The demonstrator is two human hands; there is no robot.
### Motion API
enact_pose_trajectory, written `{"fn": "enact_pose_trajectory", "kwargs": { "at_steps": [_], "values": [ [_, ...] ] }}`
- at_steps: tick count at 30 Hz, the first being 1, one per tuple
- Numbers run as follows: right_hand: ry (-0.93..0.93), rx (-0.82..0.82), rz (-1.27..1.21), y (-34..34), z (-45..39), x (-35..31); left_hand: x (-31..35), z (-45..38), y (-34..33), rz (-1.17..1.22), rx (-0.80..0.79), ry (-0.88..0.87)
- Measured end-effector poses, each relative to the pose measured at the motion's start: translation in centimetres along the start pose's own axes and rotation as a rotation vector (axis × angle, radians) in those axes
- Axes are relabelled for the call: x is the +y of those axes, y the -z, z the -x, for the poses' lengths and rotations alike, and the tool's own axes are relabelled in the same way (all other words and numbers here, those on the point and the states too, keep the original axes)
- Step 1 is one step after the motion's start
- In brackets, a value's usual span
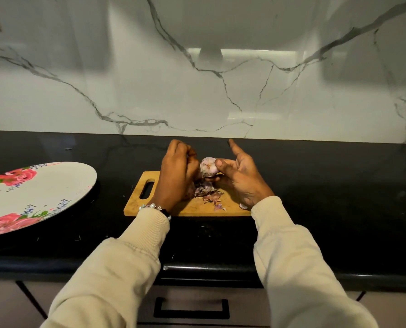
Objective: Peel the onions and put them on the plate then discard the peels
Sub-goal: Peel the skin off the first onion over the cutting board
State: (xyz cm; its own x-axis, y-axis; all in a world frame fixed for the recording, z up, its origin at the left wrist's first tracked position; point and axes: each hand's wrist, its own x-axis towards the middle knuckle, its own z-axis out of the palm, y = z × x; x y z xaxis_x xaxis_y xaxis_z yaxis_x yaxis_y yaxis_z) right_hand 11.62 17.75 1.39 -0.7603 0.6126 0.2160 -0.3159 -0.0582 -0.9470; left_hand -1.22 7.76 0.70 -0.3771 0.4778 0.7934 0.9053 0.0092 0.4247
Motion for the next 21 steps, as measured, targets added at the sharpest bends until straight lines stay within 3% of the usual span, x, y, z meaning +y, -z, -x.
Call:
{"fn": "enact_pose_trajectory", "kwargs": {
  "at_steps": [6,16,18,21],
  "values": [
    [0.0,0.037,-0.039,0.1,-0.2,0.1,0.1,0.2,0.7,0.058,-0.013,-0.164],
    [-0.019,0.008,0.022,0.1,-0.3,0.5,0.0,0.7,0.1,-0.184,-0.023,-0.405],
    [-0.011,0.005,0.018,0.1,-0.4,0.5,0.2,0.6,-0.1,-0.216,-0.047,-0.382],
    [0.011,-0.006,0.028,0.1,-0.3,0.6,0.7,0.5,-0.3,-0.121,-0.077,-0.213]
  ]
}}
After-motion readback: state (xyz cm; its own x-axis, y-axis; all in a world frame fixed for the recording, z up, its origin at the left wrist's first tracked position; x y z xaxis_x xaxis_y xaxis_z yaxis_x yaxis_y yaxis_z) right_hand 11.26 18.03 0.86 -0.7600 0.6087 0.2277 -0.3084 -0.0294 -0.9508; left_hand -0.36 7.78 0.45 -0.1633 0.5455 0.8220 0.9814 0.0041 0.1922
